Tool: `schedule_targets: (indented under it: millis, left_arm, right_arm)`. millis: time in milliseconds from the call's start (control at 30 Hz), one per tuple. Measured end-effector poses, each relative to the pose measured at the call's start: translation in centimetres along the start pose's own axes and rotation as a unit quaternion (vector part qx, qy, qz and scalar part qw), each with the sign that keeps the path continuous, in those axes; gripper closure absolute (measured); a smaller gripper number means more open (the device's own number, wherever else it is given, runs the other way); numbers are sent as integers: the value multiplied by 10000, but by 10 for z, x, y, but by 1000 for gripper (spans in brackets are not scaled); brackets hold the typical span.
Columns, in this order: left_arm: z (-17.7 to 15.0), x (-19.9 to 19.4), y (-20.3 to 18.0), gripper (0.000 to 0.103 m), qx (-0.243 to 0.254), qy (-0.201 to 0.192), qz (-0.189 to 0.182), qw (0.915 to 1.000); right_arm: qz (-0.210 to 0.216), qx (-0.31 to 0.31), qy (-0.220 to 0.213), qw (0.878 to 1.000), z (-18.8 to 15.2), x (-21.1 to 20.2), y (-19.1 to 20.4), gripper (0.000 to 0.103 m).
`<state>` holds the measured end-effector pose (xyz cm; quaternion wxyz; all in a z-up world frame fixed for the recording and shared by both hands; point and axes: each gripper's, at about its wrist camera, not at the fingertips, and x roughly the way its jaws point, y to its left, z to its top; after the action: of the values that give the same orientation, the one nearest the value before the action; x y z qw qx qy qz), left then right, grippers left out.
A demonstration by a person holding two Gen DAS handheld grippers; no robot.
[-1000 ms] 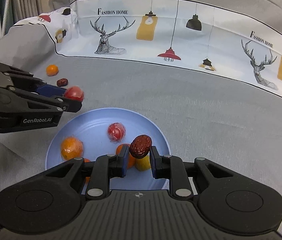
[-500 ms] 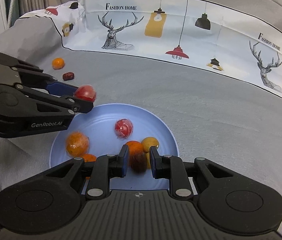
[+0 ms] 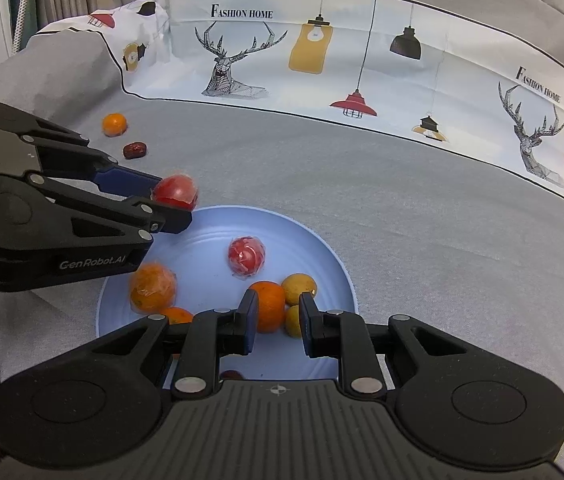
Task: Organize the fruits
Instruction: 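Open both tools to drop the tomato and date onto the plate, then move both open tools back toward the last mandarin and date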
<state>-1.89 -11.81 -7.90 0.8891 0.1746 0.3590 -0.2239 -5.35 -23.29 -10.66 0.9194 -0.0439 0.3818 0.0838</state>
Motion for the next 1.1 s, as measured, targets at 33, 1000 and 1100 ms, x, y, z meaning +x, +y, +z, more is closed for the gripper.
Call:
schedule_targets:
  millis: [33,1000,1100]
  left_arm:
    - [0,0,-1,51,12,-32,14,10000]
    - [8,-6,24,78,-446,-271,503,9974]
    - [10,-6,30,78,-596,-252,557,9964]
  right_arm:
    - [-48,10,-10,10000,0,0,1,70]
    - [-608,475,-527,9956,9,-4,-11,58]
    - [-609,497,-586,9952,13,-5,-11,58]
